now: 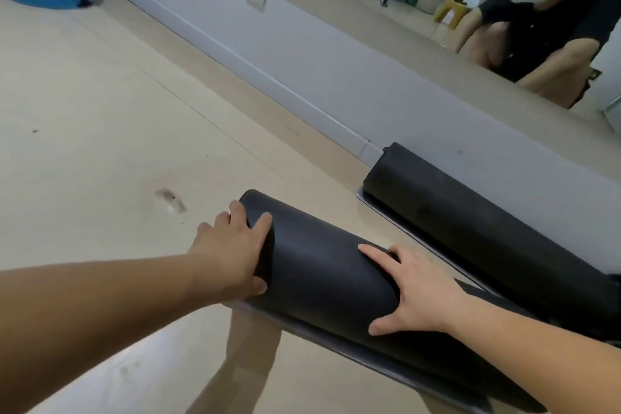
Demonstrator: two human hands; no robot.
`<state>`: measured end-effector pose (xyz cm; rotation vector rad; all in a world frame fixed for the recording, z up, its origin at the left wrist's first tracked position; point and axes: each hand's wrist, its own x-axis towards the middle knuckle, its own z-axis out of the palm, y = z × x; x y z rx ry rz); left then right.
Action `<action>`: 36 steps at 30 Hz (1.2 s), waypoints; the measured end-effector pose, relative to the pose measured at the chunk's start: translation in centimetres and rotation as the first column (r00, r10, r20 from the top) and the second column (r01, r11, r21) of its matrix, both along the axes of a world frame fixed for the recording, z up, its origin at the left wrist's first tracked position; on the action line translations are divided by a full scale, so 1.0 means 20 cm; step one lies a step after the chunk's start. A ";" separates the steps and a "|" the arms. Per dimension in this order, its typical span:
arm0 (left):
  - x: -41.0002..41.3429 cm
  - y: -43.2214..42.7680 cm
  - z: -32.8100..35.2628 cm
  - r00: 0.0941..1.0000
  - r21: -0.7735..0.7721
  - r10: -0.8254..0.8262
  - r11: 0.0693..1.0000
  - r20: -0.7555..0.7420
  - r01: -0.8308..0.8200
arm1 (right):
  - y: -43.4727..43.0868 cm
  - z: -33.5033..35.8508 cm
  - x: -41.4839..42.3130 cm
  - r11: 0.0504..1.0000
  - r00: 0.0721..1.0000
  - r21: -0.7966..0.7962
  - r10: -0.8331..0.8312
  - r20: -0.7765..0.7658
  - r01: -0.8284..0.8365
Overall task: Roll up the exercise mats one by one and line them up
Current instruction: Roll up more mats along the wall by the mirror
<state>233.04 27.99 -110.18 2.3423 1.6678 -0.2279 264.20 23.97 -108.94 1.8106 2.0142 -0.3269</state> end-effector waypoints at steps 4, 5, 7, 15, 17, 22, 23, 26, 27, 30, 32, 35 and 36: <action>0.23 0.03 0.05 0.982 -0.075 0.171 0.981 -0.083 -0.177 | 0.07 0.01 0.09 0.999 0.996 -0.017 0.050 -0.076 -0.051; 0.28 0.03 0.04 0.969 -0.073 0.232 0.968 -0.081 -0.238 | 0.06 -0.01 0.09 0.998 0.993 0.000 0.055 -0.101 -0.055; 0.35 0.03 0.00 0.950 -0.039 0.307 0.950 -0.053 -0.310 | 0.02 -0.03 0.13 0.996 0.987 0.058 0.072 -0.147 -0.064; 0.69 0.07 -0.08 0.963 0.117 0.264 0.956 0.055 -0.269 | -0.38 -0.09 0.62 0.978 0.996 0.189 -0.091 0.019 0.086; 0.85 0.10 -0.08 0.973 0.136 0.217 0.965 0.080 -0.226 | -0.43 -0.11 0.74 0.960 0.989 0.248 -0.142 0.034 0.129; 1.20 0.10 -0.09 0.992 0.158 0.062 0.984 0.106 -0.078 | -0.54 -0.13 0.97 0.916 0.949 0.316 -0.294 0.114 0.246; 1.25 0.08 -0.10 0.994 0.166 0.036 0.985 0.098 -0.052 | -0.58 -0.14 1.01 0.911 0.938 0.316 -0.320 0.132 0.266; 1.35 -0.01 -0.12 1.000 0.196 -0.006 0.981 0.019 0.003 | -0.62 -0.14 1.07 0.900 0.918 0.312 -0.365 0.158 0.304; 1.37 -0.05 -0.12 0.999 0.214 -0.041 0.976 0.009 0.038 | -0.61 -0.14 1.08 0.899 0.915 0.312 -0.369 0.163 0.307; 1.41 -0.18 -0.18 0.977 0.231 -0.202 0.956 0.073 0.180 | -0.59 -0.14 1.09 0.902 0.906 0.292 -0.380 0.185 0.318; 1.44 -0.23 -0.21 0.964 0.199 -0.236 0.957 0.120 0.209 | -0.59 -0.14 1.12 0.894 0.897 0.293 -0.400 0.186 0.338; 1.51 -0.19 -0.23 0.965 0.211 -0.215 0.960 0.152 0.181 | -0.63 -0.14 1.20 0.864 0.853 0.308 -0.473 0.221 0.399; 1.53 -0.17 -0.24 0.966 0.225 -0.212 0.958 0.149 0.176 | -0.65 -0.15 1.23 0.860 0.844 0.307 -0.483 0.234 0.407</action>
